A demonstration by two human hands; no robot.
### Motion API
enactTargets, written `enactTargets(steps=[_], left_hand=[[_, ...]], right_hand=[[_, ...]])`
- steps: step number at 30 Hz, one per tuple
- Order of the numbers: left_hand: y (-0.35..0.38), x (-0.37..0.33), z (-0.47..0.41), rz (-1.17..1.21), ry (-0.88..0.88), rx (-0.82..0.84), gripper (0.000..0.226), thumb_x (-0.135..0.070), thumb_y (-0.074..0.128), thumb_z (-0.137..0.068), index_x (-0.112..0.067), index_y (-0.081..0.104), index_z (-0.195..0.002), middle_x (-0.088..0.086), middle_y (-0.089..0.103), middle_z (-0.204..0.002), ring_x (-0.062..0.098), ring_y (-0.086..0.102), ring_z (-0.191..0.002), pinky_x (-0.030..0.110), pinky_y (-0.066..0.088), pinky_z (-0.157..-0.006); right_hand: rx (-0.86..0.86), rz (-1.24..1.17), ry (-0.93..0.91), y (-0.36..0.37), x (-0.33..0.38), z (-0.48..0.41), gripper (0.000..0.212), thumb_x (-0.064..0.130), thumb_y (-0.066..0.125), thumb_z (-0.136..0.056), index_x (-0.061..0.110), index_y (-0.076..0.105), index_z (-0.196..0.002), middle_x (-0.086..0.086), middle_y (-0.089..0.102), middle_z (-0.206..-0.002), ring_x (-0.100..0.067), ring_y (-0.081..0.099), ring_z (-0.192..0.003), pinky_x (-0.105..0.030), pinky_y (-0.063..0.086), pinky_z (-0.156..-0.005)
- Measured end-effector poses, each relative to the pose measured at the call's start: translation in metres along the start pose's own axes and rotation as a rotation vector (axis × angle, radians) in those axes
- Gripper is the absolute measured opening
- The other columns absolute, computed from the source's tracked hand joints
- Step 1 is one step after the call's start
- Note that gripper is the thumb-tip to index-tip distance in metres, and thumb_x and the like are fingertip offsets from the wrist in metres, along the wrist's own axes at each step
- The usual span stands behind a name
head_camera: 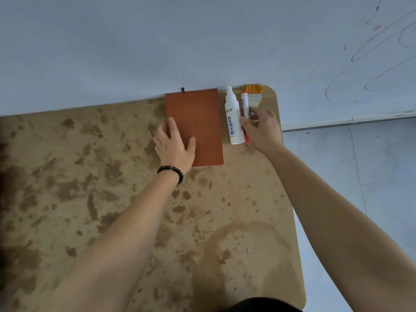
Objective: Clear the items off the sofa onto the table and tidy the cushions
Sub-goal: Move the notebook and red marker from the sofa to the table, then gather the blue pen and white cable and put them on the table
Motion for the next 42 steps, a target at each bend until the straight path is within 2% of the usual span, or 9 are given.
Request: enactTargets(steps=[8, 13, 16, 19, 22, 25, 31, 36, 42], left_hand=[[0.018, 0.006, 0.027, -0.116, 0.159, 0.128, 0.071, -0.048, 0.051, -0.094, -0.025, 0.019, -0.154, 0.010, -0.007, -0.162, 0.029, -0.009, -0.149, 0.048, 0.006, -0.118], [-0.013, -0.005, 0.036, 0.109, 0.225, 0.059, 0.055, -0.039, 0.049, -0.098, -0.018, 0.037, -0.148, 0.011, 0.022, -0.159, 0.027, 0.010, -0.149, 0.051, 0.018, -0.119], [-0.047, -0.010, 0.065, 0.313, 0.304, -0.073, 0.049, -0.038, 0.044, -0.101, -0.018, 0.041, -0.145, 0.004, 0.033, -0.155, 0.017, 0.026, -0.145, 0.048, 0.031, -0.115], [-0.077, -0.003, 0.116, 0.409, 0.295, -0.123, 0.051, -0.039, 0.039, -0.103, -0.018, 0.034, -0.149, -0.002, 0.034, -0.154, 0.007, 0.026, -0.144, 0.037, 0.029, -0.117], [-0.103, 0.013, 0.182, 0.430, 0.199, -0.183, 0.053, -0.040, 0.039, -0.102, -0.016, 0.032, -0.150, -0.002, 0.035, -0.153, 0.006, 0.029, -0.143, 0.026, 0.028, -0.116], [-0.117, 0.035, 0.259, 0.506, 0.056, -0.281, 0.057, -0.042, 0.043, -0.098, -0.018, 0.034, -0.149, -0.005, 0.041, -0.150, 0.006, 0.039, -0.137, 0.027, 0.039, -0.108], [-0.103, 0.066, 0.428, 0.618, -0.464, -0.505, 0.043, -0.026, 0.053, -0.095, -0.027, 0.046, -0.138, -0.013, 0.059, -0.126, -0.015, 0.053, -0.110, 0.019, 0.047, -0.090], [-0.119, 0.096, 0.541, 0.654, -0.675, -0.773, 0.038, -0.021, 0.052, -0.097, -0.025, 0.049, -0.135, -0.007, 0.060, -0.130, -0.009, 0.054, -0.112, 0.008, 0.043, -0.079], [-0.129, 0.142, 0.659, 0.713, -0.783, -1.140, 0.041, -0.025, 0.050, -0.097, -0.021, 0.049, -0.137, -0.006, 0.060, -0.129, -0.001, 0.055, -0.117, 0.002, 0.043, -0.082]], right_hand=[[0.104, 0.142, -0.087, 0.009, -0.005, 0.009, 0.049, 0.034, 0.045, -0.102, 0.032, 0.037, -0.150, -0.005, 0.038, -0.136, -0.025, 0.037, -0.130, -0.040, 0.041, -0.104], [0.128, 0.138, -0.182, -0.009, 0.011, 0.037, 0.049, 0.031, 0.040, -0.104, 0.031, 0.035, -0.152, -0.001, 0.049, -0.137, -0.025, 0.045, -0.127, -0.045, 0.039, -0.107], [0.044, 0.096, -0.259, -0.031, 0.018, 0.083, 0.045, 0.034, 0.039, -0.105, 0.034, 0.036, -0.150, 0.004, 0.048, -0.140, -0.018, 0.046, -0.128, -0.033, 0.038, -0.102], [-0.014, 0.085, -0.306, -0.051, 0.018, 0.141, 0.045, 0.040, 0.037, -0.106, 0.034, 0.036, -0.150, 0.009, 0.044, -0.147, -0.010, 0.041, -0.133, -0.024, 0.034, -0.097], [-0.006, 0.000, -0.314, -0.065, 0.006, 0.199, 0.046, 0.044, 0.037, -0.104, 0.038, 0.033, -0.150, 0.019, 0.042, -0.143, -0.006, 0.046, -0.129, -0.026, 0.040, -0.098], [0.065, -0.083, -0.323, -0.067, -0.016, 0.249, 0.050, 0.049, 0.039, -0.101, 0.035, 0.035, -0.149, 0.019, 0.044, -0.137, -0.006, 0.052, -0.122, -0.033, 0.047, -0.101], [0.346, -0.019, -0.432, -0.048, -0.060, 0.311, 0.052, 0.061, 0.034, -0.098, 0.035, 0.044, -0.142, 0.023, 0.051, -0.126, 0.000, 0.055, -0.114, -0.036, 0.050, -0.098], [0.550, 0.004, -0.640, -0.022, -0.022, 0.371, 0.061, 0.067, 0.031, -0.093, 0.032, 0.049, -0.139, 0.021, 0.053, -0.127, 0.007, 0.051, -0.115, -0.030, 0.048, -0.094], [0.734, 0.075, -0.941, 0.037, 0.034, 0.471, 0.060, 0.065, 0.034, -0.094, 0.027, 0.051, -0.137, 0.017, 0.055, -0.128, -0.006, 0.058, -0.114, -0.028, 0.047, -0.094]])
Point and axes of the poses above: each hand's wrist, its own z-axis away from the middle knuckle, its own y-axis out of the palm, x = y × z, the point moved 4 cm from there along -z, towards the middle knuckle
